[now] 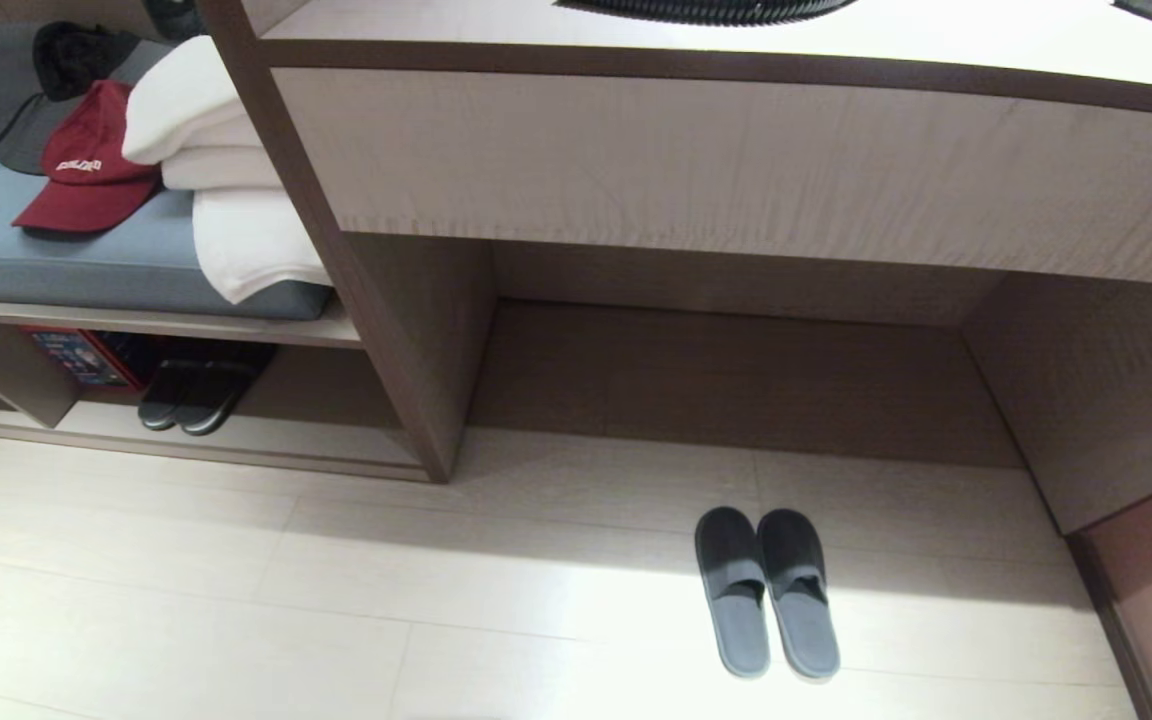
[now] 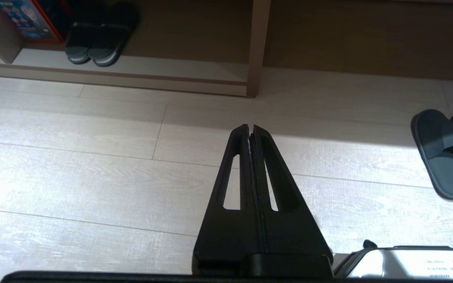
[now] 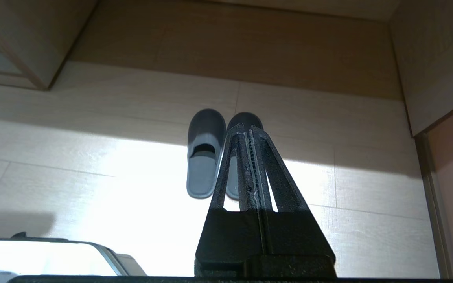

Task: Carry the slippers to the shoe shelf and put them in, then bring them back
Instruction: Pick up the slippers on the floor

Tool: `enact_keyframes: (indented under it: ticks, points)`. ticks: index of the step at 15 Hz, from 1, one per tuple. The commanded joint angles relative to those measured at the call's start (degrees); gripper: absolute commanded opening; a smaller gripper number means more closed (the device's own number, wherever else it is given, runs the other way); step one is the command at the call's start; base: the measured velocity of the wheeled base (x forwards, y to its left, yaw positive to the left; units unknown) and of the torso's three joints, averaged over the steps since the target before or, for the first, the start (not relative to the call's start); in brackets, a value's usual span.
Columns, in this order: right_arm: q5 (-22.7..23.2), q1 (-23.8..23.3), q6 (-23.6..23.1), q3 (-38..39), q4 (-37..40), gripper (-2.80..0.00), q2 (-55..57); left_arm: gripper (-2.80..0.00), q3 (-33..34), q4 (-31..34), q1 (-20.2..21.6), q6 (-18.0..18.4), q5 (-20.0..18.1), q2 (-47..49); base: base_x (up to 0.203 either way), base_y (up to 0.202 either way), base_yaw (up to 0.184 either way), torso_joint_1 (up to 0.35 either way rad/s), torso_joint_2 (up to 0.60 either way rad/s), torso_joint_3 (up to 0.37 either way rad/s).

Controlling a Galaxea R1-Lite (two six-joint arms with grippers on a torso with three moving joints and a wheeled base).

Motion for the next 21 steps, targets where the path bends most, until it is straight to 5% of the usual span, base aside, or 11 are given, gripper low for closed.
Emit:
enact_keyframes:
  ticks: [1,21]
  points:
    - [0.0,0.02,0.0,0.0,0.03,-2.8,0.04,-2.8,0.0,-0.02,0.01,-0.02,0.02,0.06,0.0,0.0,0.0,0.002,0.01,-0.204]
    - [0.0,0.02,0.0,0.0,-0.04,-2.8,0.04,-2.8,0.0,-0.02,0.0,-0.02,0.02,0.0,0.0,0.0,0.0,0.003,0.0,-0.198]
